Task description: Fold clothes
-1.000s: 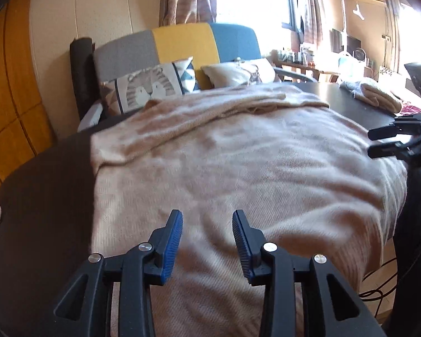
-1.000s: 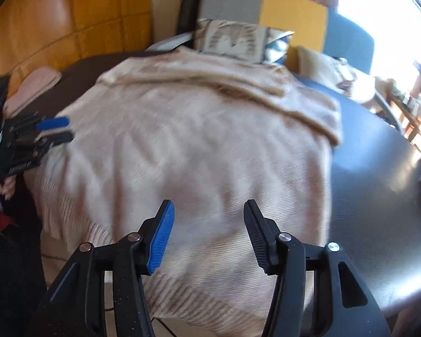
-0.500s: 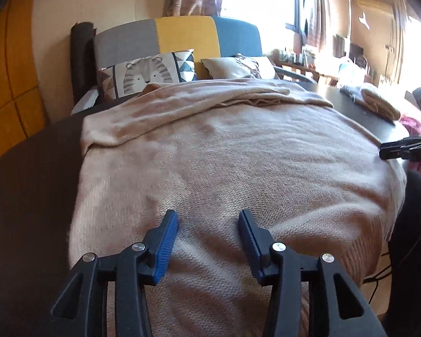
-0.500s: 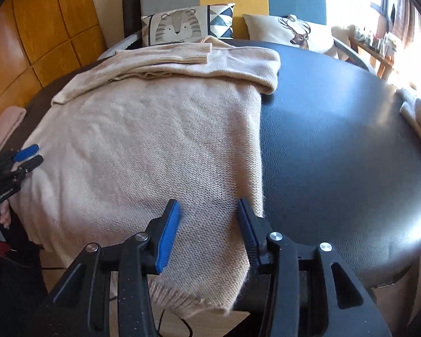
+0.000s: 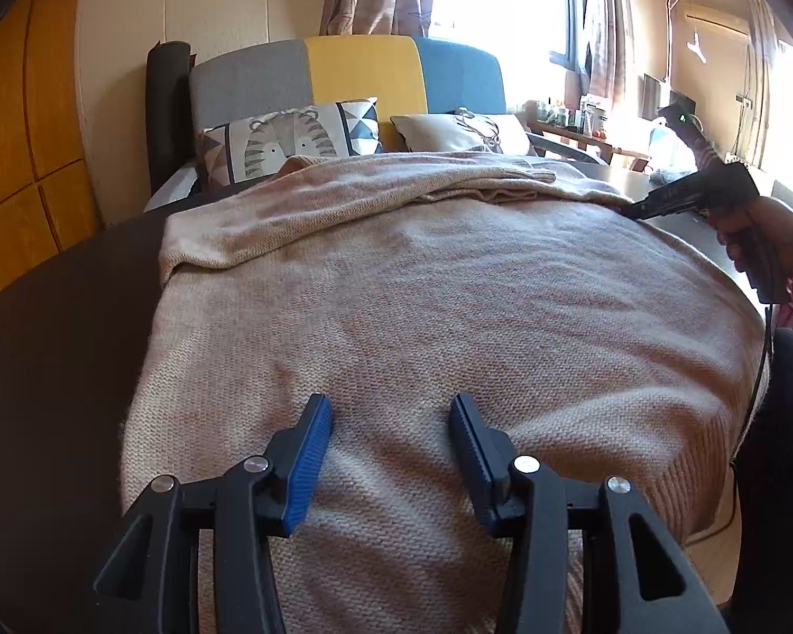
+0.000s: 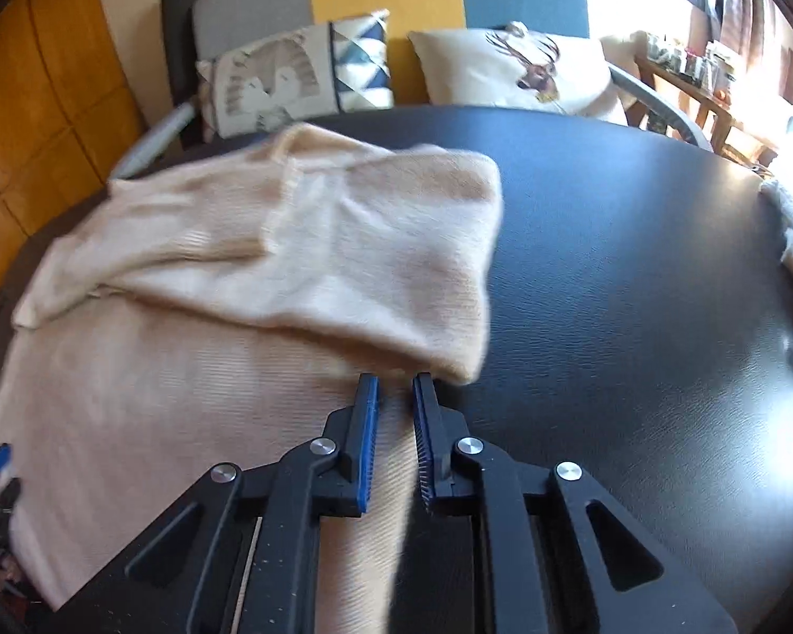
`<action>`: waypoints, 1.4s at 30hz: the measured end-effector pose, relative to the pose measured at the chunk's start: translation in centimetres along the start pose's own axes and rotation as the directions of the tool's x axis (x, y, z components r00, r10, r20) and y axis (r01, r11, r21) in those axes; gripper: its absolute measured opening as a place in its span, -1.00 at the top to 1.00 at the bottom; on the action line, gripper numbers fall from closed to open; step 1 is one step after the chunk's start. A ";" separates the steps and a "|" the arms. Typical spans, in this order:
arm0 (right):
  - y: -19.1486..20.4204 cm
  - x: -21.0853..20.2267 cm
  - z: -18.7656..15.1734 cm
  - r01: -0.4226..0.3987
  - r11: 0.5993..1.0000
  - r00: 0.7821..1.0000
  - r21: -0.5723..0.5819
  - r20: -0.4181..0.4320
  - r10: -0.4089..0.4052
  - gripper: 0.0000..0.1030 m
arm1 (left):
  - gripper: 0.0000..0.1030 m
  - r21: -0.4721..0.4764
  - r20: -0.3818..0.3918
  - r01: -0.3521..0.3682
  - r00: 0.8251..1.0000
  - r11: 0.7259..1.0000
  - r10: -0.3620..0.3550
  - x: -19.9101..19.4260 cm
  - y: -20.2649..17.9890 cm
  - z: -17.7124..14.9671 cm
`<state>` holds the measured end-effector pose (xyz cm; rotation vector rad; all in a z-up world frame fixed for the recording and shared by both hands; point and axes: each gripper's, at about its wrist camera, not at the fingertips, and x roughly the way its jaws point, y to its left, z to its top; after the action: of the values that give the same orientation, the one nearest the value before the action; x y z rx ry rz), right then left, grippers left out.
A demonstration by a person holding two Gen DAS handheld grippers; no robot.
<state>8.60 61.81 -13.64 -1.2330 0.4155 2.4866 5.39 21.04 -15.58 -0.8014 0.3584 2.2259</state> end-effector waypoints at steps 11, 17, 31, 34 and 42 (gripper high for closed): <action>1.4 -3.6 -0.8 -0.016 0.998 0.998 0.056 0.058 0.013 0.72 | 0.05 -0.022 0.024 -0.006 1.000 1.000 0.006 -0.2 0.0 -0.2; 9.9 -5.3 -3.1 -0.214 0.974 0.975 -0.080 0.040 0.217 0.72 | 0.05 -0.055 0.069 0.024 0.997 0.998 -0.020 -1.1 0.5 1.7; 20.6 0.9 5.0 -0.076 0.955 0.985 -0.286 0.130 0.117 0.72 | 0.10 -0.391 -0.144 -0.033 0.989 0.920 -0.025 7.1 11.1 9.4; 18.7 3.5 5.4 -0.055 0.970 0.990 -0.237 0.111 0.084 0.77 | 0.10 -0.362 -0.153 -0.032 0.988 0.931 -0.026 7.8 11.5 9.7; 17.6 4.3 4.9 -0.024 0.977 0.990 -0.211 0.130 0.053 0.78 | 0.10 -0.399 -0.135 -0.075 0.991 0.914 0.023 8.7 13.5 10.0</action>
<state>-4.75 48.61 -12.31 -1.1302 0.1477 2.6832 -13.38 21.06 -13.32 -1.1672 -0.0298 2.3354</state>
